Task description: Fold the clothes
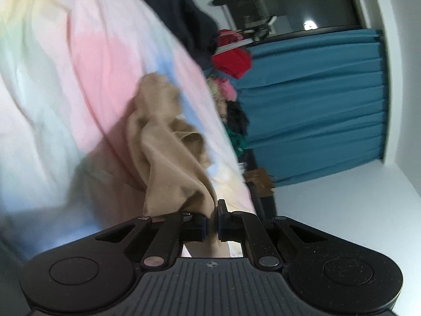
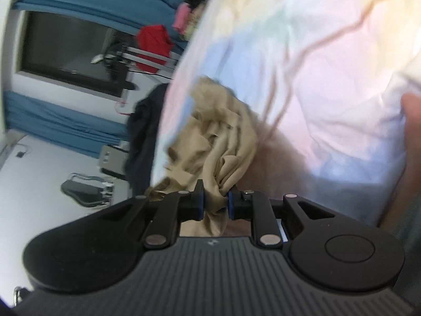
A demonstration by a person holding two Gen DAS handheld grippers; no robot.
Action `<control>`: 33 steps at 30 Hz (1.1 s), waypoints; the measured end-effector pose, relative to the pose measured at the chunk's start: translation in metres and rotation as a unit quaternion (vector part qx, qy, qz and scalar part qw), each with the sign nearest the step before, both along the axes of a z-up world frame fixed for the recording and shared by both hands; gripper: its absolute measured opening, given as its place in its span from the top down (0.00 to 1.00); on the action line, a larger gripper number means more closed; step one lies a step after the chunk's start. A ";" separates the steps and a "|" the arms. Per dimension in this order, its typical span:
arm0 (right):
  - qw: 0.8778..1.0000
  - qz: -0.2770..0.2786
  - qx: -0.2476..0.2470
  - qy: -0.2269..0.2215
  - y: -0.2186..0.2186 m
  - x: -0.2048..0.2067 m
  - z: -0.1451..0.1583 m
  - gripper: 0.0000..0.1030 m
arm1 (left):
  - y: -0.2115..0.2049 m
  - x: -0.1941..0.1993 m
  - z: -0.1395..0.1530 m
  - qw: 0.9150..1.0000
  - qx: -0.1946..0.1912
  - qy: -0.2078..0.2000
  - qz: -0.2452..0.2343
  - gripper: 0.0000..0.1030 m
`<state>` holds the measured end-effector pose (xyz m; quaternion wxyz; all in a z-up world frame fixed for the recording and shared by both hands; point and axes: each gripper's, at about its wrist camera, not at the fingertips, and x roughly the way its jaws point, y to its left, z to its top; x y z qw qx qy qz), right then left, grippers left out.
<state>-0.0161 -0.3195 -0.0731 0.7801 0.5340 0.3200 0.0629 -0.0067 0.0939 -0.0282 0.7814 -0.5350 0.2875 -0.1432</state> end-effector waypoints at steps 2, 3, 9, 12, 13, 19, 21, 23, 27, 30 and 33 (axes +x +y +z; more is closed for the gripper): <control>1.000 0.005 -0.005 -0.016 -0.004 -0.014 0.019 0.81 | -0.001 -0.016 0.017 1.000 0.004 -0.002 -0.002 0.93; 1.000 0.006 -0.009 -0.023 -0.005 -0.022 0.027 0.81 | -0.002 -0.027 0.025 1.000 0.007 -0.002 -0.005 0.93; 0.999 0.008 -0.021 -0.037 -0.011 -0.064 0.051 0.81 | -0.005 -0.071 0.036 0.999 -0.012 0.038 -0.010 0.93; 1.000 0.005 -0.009 -0.028 -0.010 -0.058 0.050 0.81 | -0.002 -0.055 0.040 0.999 -0.016 0.043 0.001 0.93; 0.999 0.003 -0.009 -0.031 -0.010 -0.050 0.051 0.81 | -0.002 -0.046 0.044 0.999 -0.014 0.039 0.004 0.93; 0.999 -0.029 -0.008 -0.034 0.002 0.028 0.060 0.81 | -0.008 0.042 0.058 0.998 0.009 0.049 0.035 0.93; 0.999 -0.038 -0.021 -0.033 0.008 0.057 0.054 0.81 | -0.008 0.070 0.061 0.998 0.023 0.047 0.045 0.93; 0.998 -0.048 -0.027 -0.024 0.013 0.087 0.045 0.81 | -0.011 0.096 0.059 0.996 0.042 0.050 0.060 0.92; 0.999 -0.047 -0.023 -0.001 0.022 0.133 0.018 0.80 | -0.015 0.136 0.037 0.992 0.094 0.033 0.079 0.92; 0.999 -0.029 -0.021 0.010 0.023 0.159 -0.005 0.80 | -0.012 0.157 0.011 0.990 0.107 0.040 0.084 0.92; 1.000 -0.004 -0.024 0.020 0.023 0.180 -0.027 0.80 | -0.006 0.175 -0.015 0.990 0.107 0.049 0.081 0.92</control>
